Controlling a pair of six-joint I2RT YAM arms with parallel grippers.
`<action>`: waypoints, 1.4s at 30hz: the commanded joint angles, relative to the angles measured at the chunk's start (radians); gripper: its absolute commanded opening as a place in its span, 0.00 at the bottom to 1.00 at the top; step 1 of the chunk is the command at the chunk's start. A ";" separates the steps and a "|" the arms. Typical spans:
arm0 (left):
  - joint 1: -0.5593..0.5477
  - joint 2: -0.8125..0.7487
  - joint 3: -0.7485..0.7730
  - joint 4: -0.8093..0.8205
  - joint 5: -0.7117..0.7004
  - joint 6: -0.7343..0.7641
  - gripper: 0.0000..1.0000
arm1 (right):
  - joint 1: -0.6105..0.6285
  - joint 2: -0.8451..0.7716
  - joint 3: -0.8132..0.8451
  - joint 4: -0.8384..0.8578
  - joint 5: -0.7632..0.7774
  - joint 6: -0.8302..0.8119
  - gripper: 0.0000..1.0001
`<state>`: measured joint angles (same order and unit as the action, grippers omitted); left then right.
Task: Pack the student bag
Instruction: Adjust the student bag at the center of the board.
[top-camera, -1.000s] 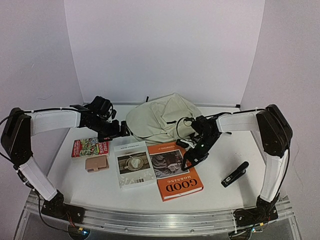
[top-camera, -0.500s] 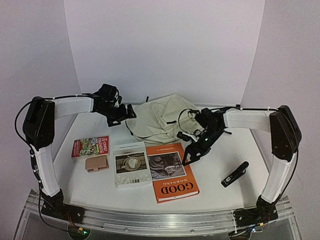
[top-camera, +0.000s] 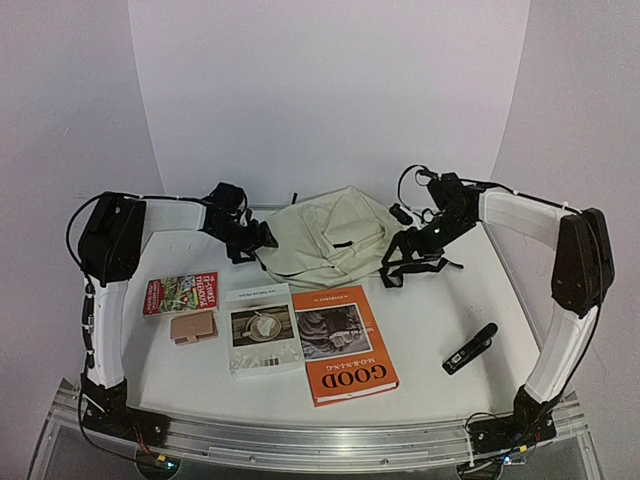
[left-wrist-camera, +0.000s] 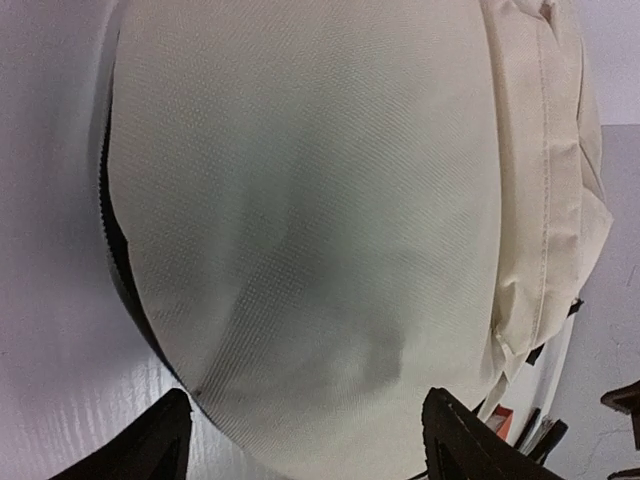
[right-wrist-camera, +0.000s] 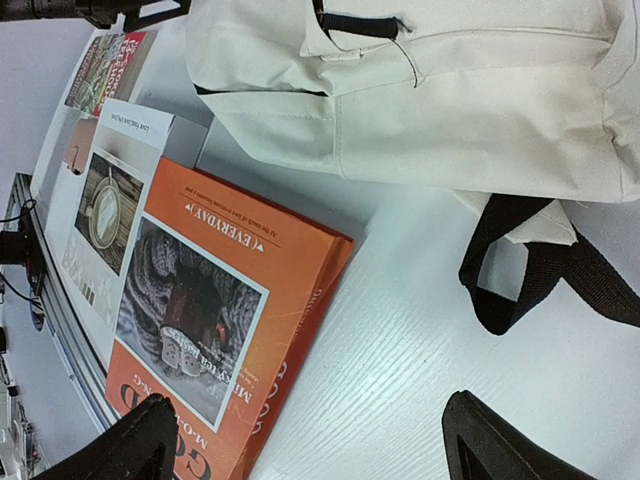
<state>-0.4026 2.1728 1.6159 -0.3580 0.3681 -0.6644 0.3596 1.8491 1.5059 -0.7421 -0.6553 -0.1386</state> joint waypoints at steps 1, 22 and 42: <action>-0.027 0.045 0.092 0.059 0.049 -0.027 0.70 | 0.010 0.025 0.015 0.045 0.020 0.053 0.92; -0.248 0.060 0.283 0.302 0.160 -0.075 0.00 | -0.064 0.099 0.051 0.069 0.050 0.121 0.93; -0.513 -0.180 0.201 0.225 -0.089 0.100 0.00 | -0.117 0.167 0.188 0.072 -0.074 0.198 0.96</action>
<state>-0.8371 2.0999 1.8324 -0.1877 0.3232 -0.6241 0.2363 1.9650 1.6168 -0.6904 -0.6383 0.0254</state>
